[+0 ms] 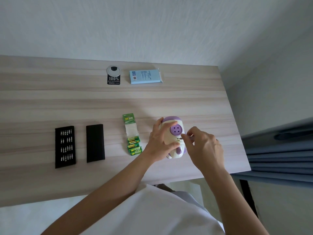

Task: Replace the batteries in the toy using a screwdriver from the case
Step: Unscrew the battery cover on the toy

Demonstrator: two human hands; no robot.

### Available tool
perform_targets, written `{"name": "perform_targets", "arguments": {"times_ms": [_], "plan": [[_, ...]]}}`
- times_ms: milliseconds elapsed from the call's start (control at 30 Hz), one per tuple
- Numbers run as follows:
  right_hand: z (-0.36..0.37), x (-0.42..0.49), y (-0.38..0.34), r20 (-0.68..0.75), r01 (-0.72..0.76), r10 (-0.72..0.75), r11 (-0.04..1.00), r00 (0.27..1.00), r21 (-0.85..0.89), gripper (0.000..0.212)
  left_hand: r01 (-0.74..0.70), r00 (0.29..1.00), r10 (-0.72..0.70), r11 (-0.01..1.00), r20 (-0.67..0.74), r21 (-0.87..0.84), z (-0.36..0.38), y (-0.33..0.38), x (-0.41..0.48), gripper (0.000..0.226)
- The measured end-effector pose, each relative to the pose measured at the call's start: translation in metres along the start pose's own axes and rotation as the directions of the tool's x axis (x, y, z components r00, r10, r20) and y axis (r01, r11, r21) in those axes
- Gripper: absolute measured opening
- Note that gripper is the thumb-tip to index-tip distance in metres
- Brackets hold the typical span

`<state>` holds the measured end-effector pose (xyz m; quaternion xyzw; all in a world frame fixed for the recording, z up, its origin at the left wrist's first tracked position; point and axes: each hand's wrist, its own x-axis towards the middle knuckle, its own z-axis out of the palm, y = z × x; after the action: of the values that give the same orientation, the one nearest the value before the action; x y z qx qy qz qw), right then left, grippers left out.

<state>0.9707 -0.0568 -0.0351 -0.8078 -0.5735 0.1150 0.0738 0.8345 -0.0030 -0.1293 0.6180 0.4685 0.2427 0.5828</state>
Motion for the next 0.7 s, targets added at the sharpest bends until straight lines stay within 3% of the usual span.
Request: {"name": "perform_targets", "arguments": {"times_ms": [100,433,600,700], "plan": [[0.0004,0.003,-0.0007,0.03,-0.014,0.014,1.0,0.999,0.0,0.027,-0.022,1.0,0.022,1.0,0.0,0.018,-0.0015,-0.0005,0.0009,0.07],[0.0018,-0.003,-0.0011,0.012,0.037,-0.038,0.996,0.999,0.084,0.004,-0.028,0.999,0.029,0.999,-0.029,0.034,0.001,0.0001,0.002,0.071],[-0.0022,-0.0006,-0.0029,0.029,-0.074,0.075,0.996,0.997,-0.051,0.032,-0.027,0.999,0.028,1.0,-0.041,0.002,0.0021,0.0005,0.0003,0.069],[-0.0005,-0.0006,-0.0014,0.033,-0.049,0.051,0.998,0.998,-0.038,0.028,-0.053,0.998,0.054,0.998,-0.038,0.045,0.0027,-0.0009,0.0011,0.067]]}}
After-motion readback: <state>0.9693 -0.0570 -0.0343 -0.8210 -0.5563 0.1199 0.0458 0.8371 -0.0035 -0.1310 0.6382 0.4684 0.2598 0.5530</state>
